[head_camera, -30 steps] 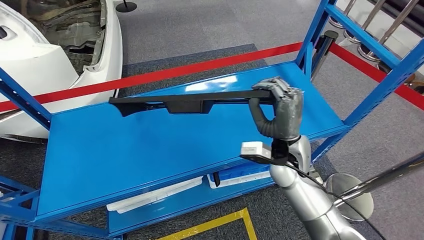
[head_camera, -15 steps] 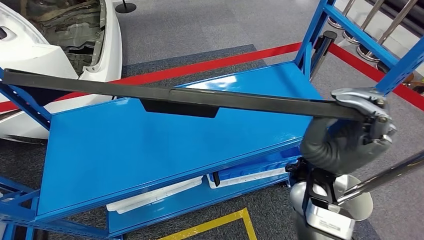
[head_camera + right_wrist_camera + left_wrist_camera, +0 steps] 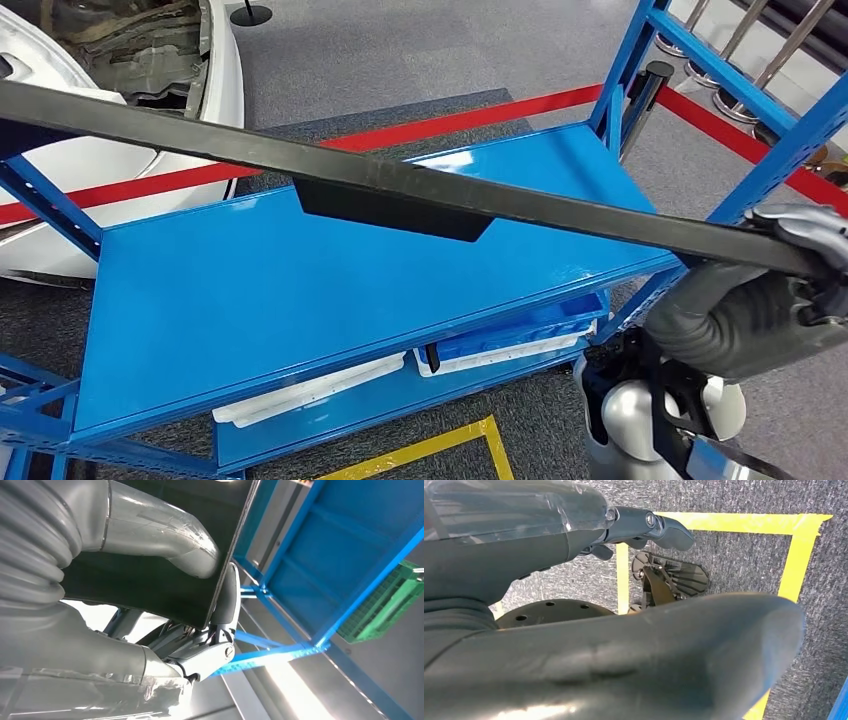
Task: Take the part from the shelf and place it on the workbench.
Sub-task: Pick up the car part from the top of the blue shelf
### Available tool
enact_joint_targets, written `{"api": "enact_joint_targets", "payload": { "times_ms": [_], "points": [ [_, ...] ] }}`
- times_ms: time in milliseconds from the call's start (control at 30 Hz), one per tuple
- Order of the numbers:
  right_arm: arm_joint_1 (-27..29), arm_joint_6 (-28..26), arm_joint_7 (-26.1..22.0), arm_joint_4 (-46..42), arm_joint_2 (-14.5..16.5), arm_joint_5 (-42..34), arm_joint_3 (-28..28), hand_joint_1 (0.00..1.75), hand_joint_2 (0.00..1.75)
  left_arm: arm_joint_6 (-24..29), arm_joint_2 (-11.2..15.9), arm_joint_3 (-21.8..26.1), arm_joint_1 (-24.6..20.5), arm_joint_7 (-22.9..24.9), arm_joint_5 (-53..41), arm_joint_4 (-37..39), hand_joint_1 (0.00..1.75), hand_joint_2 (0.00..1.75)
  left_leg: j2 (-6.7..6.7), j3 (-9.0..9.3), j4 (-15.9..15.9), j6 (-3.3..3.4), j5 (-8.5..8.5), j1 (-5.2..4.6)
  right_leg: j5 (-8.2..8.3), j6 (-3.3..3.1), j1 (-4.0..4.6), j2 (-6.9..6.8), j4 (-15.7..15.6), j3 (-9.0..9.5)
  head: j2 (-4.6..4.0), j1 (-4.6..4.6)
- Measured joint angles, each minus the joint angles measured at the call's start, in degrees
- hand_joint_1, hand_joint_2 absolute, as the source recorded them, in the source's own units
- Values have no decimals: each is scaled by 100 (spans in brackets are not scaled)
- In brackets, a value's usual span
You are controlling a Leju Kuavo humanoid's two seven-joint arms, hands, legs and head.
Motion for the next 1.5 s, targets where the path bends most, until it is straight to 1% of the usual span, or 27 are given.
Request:
{"api": "enact_joint_targets", "payload": {
  "times_ms": [300,367,433,533,633,1133,1333,1467,1500],
  "points": [
    [203,0,-180,95,343,10,-352,175,175,63,-8,53,0,-13,9,0,0,0,-1,-1,0,0,0,0,0,0,0,0,0,0,0,-1],
    [248,0,-183,119,397,42,-423,175,175,129,-8,55,-1,-10,-7,1,0,87,-1,-1,0,-3,-2,0,-1,1,0,0,0,-1,0,0],
    [290,0,-181,151,444,109,-491,175,175,313,-8,56,-2,11,-19,2,0,175,-1,-1,0,-5,-4,0,-1,1,0,0,0,0,0,-1],
    [337,0,-168,213,490,256,-575,175,175,645,-14,61,-3,62,0,2,0,175,0,-1,0,-5,-4,0,-1,1,0,0,0,0,0,-1],
    [351,0,-156,287,532,392,-638,175,175,783,-19,74,-3,81,24,2,0,175,0,-1,0,-5,-4,0,-1,1,0,0,0,0,0,-1],
    [348,0,-92,475,610,587,-715,175,175,804,-49,164,-3,158,55,9,0,175,-1,-1,0,-5,-4,0,-2,2,0,0,0,0,0,1],
    [340,0,-26,511,633,708,-718,175,175,914,-52,164,-2,187,63,10,0,175,-1,-1,0,-5,-4,0,-2,2,0,0,0,0,0,0],
    [321,0,-21,559,661,756,-725,175,175,1014,-57,164,-3,197,50,27,175,175,-1,-1,0,-5,-4,0,-2,2,0,0,0,0,0,1],
    [316,0,-23,571,670,760,-731,175,175,1055,-58,164,-3,198,38,32,175,175,-1,-1,0,-5,-4,0,-2,2,0,0,0,0,0,1]
  ]
}}
